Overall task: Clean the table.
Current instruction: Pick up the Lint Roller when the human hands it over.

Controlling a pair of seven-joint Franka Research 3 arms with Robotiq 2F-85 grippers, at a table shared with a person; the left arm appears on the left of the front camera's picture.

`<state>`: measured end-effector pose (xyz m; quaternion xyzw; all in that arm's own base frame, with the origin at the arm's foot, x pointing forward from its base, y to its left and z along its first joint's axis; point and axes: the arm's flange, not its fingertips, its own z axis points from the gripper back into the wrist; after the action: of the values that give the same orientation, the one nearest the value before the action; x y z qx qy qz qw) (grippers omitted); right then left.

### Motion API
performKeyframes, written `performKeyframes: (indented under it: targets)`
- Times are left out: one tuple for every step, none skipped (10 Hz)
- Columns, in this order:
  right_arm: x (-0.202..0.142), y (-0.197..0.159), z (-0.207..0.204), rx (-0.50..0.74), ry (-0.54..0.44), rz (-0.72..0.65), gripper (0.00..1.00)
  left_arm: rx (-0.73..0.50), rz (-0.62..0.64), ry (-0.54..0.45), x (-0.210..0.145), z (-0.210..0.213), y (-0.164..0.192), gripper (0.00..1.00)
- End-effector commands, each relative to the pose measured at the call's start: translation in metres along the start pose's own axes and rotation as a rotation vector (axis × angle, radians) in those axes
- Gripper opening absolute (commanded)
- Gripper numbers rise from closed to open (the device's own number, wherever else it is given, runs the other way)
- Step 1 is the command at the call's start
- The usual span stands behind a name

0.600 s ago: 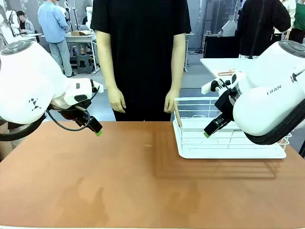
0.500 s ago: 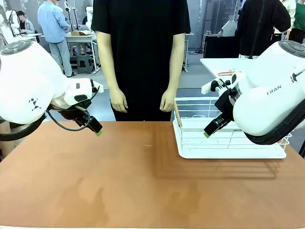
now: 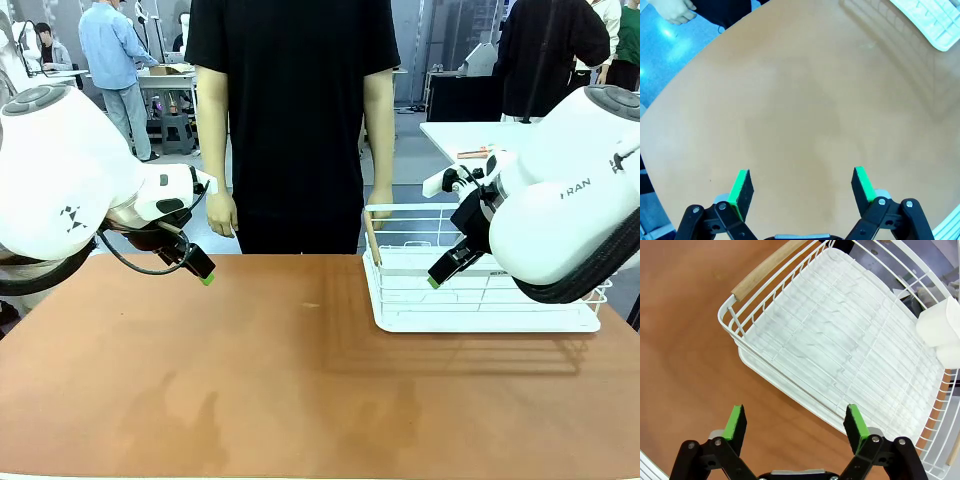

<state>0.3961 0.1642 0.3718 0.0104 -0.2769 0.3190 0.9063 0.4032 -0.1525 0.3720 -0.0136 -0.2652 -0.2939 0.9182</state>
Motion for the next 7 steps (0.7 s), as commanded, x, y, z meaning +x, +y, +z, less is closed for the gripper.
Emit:
performKeyframes:
  targets:
    - [0.0001, 0.0002, 0.0000, 0.000, 0.000, -0.001, 1.00, 0.000, 0.001, 0.000, -0.0001, 0.0000, 0.0004, 1.00]
    - [0.0001, 0.0002, 0.0000, 0.000, 0.000, -0.001, 1.00, 0.000, 0.001, 0.000, -0.0001, 0.0000, 0.0004, 1.00]
    - [0.0001, 0.0002, 0.0000, 0.000, 0.000, -0.001, 1.00, 0.000, 0.001, 0.000, -0.0001, 0.0000, 0.0004, 1.00]
    - [0.0001, 0.0002, 0.0000, 0.000, 0.000, -0.001, 1.00, 0.000, 0.001, 0.000, -0.0001, 0.0000, 0.0004, 1.00]
    - [0.0001, 0.0002, 0.0000, 0.000, 0.000, -0.001, 1.00, 0.000, 0.001, 0.000, -0.0001, 0.0000, 0.0004, 1.00]
    - [0.0001, 0.0002, 0.0000, 0.000, 0.000, -0.001, 1.00, 0.000, 0.001, 0.000, -0.0001, 0.0000, 0.0004, 1.00]
    - [0.0001, 0.0002, 0.0000, 0.000, 0.000, -0.001, 1.00, 0.000, 0.001, 0.000, -0.0001, 0.0000, 0.0004, 1.00]
